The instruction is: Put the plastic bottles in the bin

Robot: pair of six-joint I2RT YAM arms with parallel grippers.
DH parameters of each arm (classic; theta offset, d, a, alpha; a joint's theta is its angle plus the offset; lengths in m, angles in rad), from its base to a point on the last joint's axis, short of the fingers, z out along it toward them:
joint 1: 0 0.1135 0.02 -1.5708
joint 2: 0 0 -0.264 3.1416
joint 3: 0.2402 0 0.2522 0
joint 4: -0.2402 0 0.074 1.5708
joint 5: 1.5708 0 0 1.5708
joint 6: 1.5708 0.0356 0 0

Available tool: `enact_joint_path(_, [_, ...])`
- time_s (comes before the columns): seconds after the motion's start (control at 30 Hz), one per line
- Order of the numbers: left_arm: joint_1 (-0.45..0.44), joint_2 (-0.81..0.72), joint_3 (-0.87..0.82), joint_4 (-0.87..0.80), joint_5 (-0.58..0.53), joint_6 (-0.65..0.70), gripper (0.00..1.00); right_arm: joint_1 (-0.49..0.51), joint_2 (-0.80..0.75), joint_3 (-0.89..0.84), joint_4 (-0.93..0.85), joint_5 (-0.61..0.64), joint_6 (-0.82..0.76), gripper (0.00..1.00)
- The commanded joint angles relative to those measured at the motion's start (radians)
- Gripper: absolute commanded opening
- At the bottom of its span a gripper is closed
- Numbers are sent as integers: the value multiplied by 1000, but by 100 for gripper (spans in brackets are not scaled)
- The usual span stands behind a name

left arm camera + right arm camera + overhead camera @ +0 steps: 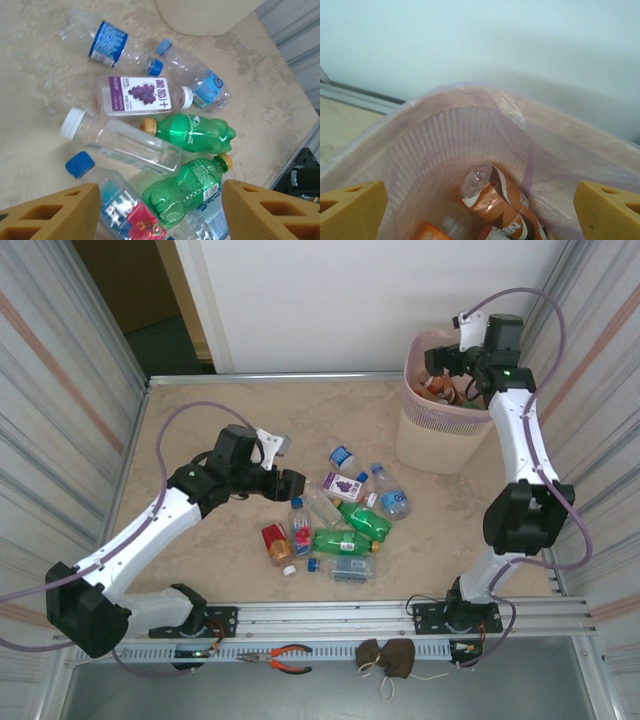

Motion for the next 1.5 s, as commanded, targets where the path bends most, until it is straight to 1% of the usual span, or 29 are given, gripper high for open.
enact_joint_path(0.0, [-22, -48, -21, -80, -135, -146, 65, -14, -95, -57, -23, -27, 134, 94])
enact_joint_path(0.1, [-27, -65, -58, -100, -174, -244, 63, -17, -175, -127, -15, -45, 185, 94])
enact_joint_path(0.27, [-43, -76, -107, -173, -246, -402, 63, -14, -318, -269, 20, -82, 245, 94])
enact_joint_path(0.4, [-48, -68, -150, -222, -257, -487, 66, -2, -416, -361, 29, -88, 265, 94])
enact_joint_path(0.5, [-59, -52, -165, -258, -286, -551, 73, 7, -470, -396, 17, -88, 268, 94])
enact_joint_path(0.57, [-68, -33, -172, -263, -296, -593, 75, 12, -499, -415, 13, -89, 270, 94])
enact_joint_path(0.63, [-74, -11, -185, -265, -308, -661, 78, 14, -525, -430, 13, -88, 273, 94])
enact_joint_path(0.7, [-74, 9, -200, -243, -302, -694, 78, 16, -546, -442, 14, -90, 275, 94])
enact_joint_path(0.87, [-75, 77, -200, -228, -304, -744, 81, 16, -592, -460, 10, -97, 272, 94])
enact_joint_path(1.13, [-73, 169, -233, -135, -271, -774, 84, 20, -633, -470, 15, -126, 270, 95])
enact_joint_path(1.47, [-60, 263, -268, -63, -233, -782, 80, 39, -632, -472, 22, -138, 261, 95])
